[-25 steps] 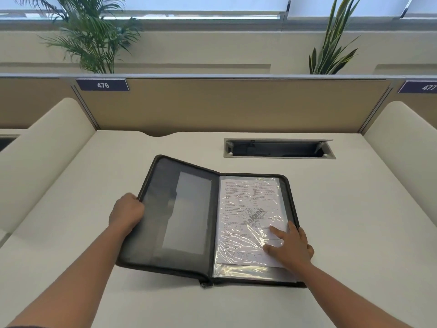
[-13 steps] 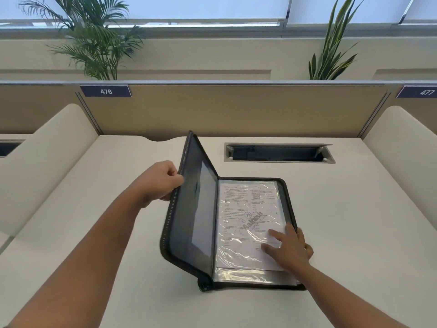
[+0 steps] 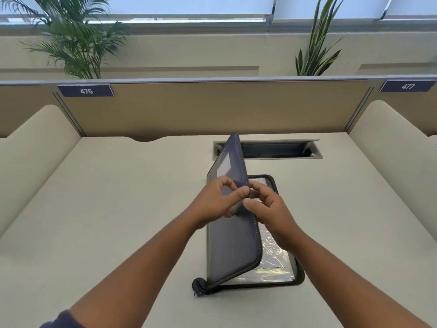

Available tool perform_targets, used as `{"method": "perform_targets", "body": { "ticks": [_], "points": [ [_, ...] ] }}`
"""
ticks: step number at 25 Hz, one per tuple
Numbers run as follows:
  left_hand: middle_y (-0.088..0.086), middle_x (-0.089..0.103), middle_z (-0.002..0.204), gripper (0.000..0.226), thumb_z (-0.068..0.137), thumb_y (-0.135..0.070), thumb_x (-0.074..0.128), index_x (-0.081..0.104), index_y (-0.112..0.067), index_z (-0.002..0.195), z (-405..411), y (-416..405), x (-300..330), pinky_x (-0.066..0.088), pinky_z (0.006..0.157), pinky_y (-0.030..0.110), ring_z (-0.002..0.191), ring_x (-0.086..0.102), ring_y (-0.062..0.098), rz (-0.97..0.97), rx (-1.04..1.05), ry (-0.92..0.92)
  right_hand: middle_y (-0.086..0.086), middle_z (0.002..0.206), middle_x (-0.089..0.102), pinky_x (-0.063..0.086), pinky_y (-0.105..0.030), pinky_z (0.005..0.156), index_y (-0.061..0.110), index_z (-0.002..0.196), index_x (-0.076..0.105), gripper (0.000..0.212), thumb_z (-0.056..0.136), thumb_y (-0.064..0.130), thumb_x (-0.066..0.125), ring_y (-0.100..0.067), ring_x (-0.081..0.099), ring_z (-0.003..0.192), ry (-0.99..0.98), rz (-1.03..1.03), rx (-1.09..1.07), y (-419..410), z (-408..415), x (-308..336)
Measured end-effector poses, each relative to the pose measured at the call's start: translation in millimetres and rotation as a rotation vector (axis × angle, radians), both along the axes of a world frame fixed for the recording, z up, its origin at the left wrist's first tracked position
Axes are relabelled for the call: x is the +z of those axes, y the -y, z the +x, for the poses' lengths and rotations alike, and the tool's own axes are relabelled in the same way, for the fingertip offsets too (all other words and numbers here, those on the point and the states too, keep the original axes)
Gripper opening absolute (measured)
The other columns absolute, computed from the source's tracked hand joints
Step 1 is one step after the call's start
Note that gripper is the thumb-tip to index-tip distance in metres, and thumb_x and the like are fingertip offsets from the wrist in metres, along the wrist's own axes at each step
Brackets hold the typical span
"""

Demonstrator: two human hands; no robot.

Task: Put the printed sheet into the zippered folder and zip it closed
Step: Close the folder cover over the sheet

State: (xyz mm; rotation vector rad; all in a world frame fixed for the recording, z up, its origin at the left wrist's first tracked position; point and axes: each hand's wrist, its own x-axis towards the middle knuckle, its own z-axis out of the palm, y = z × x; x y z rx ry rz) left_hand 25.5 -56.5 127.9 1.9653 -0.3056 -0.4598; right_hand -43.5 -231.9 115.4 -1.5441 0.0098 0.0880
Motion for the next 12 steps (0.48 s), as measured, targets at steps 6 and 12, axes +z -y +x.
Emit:
{"method": "perform_targets", "body": {
  "ticks": [6,12],
  "points": [
    [0.000,0.043,0.156,0.064,0.091,-0.048,0.070,0.048,-0.025,0.147,-17,-13,-84,0.035,0.114,0.032,0.141,0.043,0.020,0.464,-0.244,0.125,-0.001,0.102,0.081,0.063,-0.036,0.070,0.027,0.111,0.077,0.050,0.086,-0.005,0.047,-0.026,0.078,0.090,-0.226,-0.183,-0.181,67,-2,-31],
    [-0.009,-0.006,0.171,0.093,0.085,-0.065,0.063,0.013,-0.041,0.160,-36,-31,-135,0.014,0.123,0.052,0.156,-0.006,0.026,0.753,-0.352,0.137,0.001,0.115,0.075,0.058,-0.045,0.092,0.028,0.122,0.067,0.043,0.086,0.006,0.060,-0.021,0.070,0.096,-0.367,-0.623,-0.206,90,-22,-90]
  ]
}}
